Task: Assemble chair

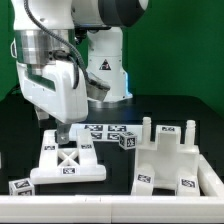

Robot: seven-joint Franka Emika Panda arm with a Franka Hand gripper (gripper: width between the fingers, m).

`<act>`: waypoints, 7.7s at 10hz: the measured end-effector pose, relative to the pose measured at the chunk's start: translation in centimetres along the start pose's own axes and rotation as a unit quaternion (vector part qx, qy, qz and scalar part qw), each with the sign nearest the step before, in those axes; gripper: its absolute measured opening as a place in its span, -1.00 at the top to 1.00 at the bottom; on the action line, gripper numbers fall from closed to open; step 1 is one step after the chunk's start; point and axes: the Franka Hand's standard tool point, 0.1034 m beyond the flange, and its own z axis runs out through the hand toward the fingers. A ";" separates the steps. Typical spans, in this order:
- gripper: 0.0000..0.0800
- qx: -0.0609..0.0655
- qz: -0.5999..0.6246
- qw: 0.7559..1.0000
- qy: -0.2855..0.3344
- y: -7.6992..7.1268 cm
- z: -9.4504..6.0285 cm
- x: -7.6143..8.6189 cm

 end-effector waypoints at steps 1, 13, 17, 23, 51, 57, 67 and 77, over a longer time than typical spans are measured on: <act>-0.62 0.012 0.120 0.993 -0.012 0.3 0.1 0.1; -0.62 0.008 0.637 0.769 -0.056 4.0 1.9 -0.2; -0.62 -0.002 0.727 0.682 -0.076 4.6 2.6 -0.6; -0.62 -0.036 0.730 0.679 -0.071 8.4 5.0 -1.7; 0.29 -0.094 0.400 0.892 -0.188 3.7 -3.5 -6.0; 0.29 -0.100 0.158 0.968 -0.167 1.2 -4.7 -6.3; 0.29 -0.081 -0.302 0.940 -0.140 -7.3 -9.6 -11.3; 0.29 -0.053 -0.434 0.899 -0.008 -12.1 -6.8 -16.4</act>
Offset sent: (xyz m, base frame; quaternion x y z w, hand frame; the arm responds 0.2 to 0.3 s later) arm -0.0134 -0.0066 -0.0096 0.0318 0.0293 0.2507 0.9671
